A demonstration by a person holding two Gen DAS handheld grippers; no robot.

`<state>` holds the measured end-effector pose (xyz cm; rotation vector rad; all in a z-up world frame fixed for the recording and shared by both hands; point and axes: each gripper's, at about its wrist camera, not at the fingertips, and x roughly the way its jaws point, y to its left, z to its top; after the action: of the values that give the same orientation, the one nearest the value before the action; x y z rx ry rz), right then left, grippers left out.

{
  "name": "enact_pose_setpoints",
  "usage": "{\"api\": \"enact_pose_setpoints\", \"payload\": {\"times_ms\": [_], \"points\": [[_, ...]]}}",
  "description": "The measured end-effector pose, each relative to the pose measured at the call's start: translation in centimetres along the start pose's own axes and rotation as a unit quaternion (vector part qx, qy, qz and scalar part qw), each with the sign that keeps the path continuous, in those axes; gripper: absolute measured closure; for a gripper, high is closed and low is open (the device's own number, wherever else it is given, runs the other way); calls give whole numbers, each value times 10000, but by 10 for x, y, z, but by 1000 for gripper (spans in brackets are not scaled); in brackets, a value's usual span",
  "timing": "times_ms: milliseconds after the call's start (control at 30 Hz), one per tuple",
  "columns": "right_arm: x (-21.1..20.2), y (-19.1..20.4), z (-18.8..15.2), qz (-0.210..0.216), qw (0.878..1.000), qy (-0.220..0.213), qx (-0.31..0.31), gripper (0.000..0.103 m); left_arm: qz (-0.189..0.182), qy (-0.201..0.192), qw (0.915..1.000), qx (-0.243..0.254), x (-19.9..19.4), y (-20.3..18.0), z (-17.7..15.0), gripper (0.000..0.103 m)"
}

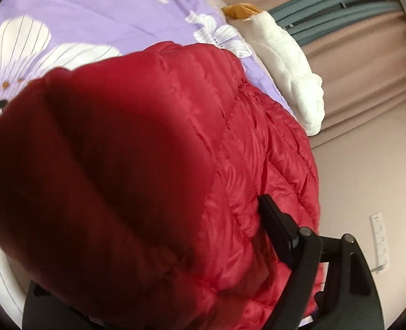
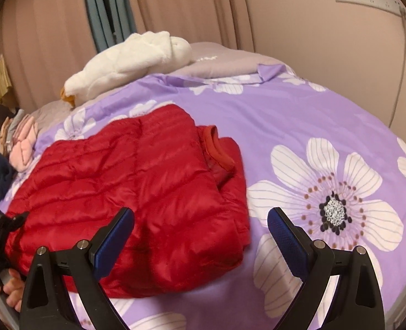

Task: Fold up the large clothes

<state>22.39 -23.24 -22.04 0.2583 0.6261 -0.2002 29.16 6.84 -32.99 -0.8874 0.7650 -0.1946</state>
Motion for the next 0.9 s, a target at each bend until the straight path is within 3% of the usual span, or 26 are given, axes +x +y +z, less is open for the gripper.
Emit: {"api": "enact_pose_setpoints", "payload": {"times_ms": [167, 333, 433, 500, 600, 700, 733, 800, 900], "points": [[9, -2, -3, -1, 10000, 67, 34, 6, 147, -144, 9996, 172, 9, 0, 4, 21], [23, 0, -10, -90, 9998, 141, -144, 6, 454, -486, 9969, 425, 14, -3, 0, 31], [47, -17, -19, 328, 9964, 652, 432, 6, 721, -725, 9926, 649, 17, -9, -5, 35], [50, -19, -21, 317, 9968, 618, 408, 7, 1127, -832, 9853, 973, 20, -21, -9, 39], [52, -3, -21, -101, 9978, 660, 5, 7, 1599, -1039, 9694, 1549, 17, -44, -16, 56], [51, -3, -21, -135, 9976, 673, 1, 9, 1922, -1340, 9432, 2355, 9, -74, -26, 66], [49, -5, -21, -115, 9977, 669, 28, 10, 1918, -1443, 9354, 2597, 5, -83, -28, 67], [46, -6, -21, -128, 9979, 633, 51, 12, 1772, -1570, 9286, 2857, -5, -95, -30, 69], [46, -7, -23, -149, 9981, 603, 52, 13, 1344, -1703, 9307, 2943, -24, -110, -30, 69]]}}
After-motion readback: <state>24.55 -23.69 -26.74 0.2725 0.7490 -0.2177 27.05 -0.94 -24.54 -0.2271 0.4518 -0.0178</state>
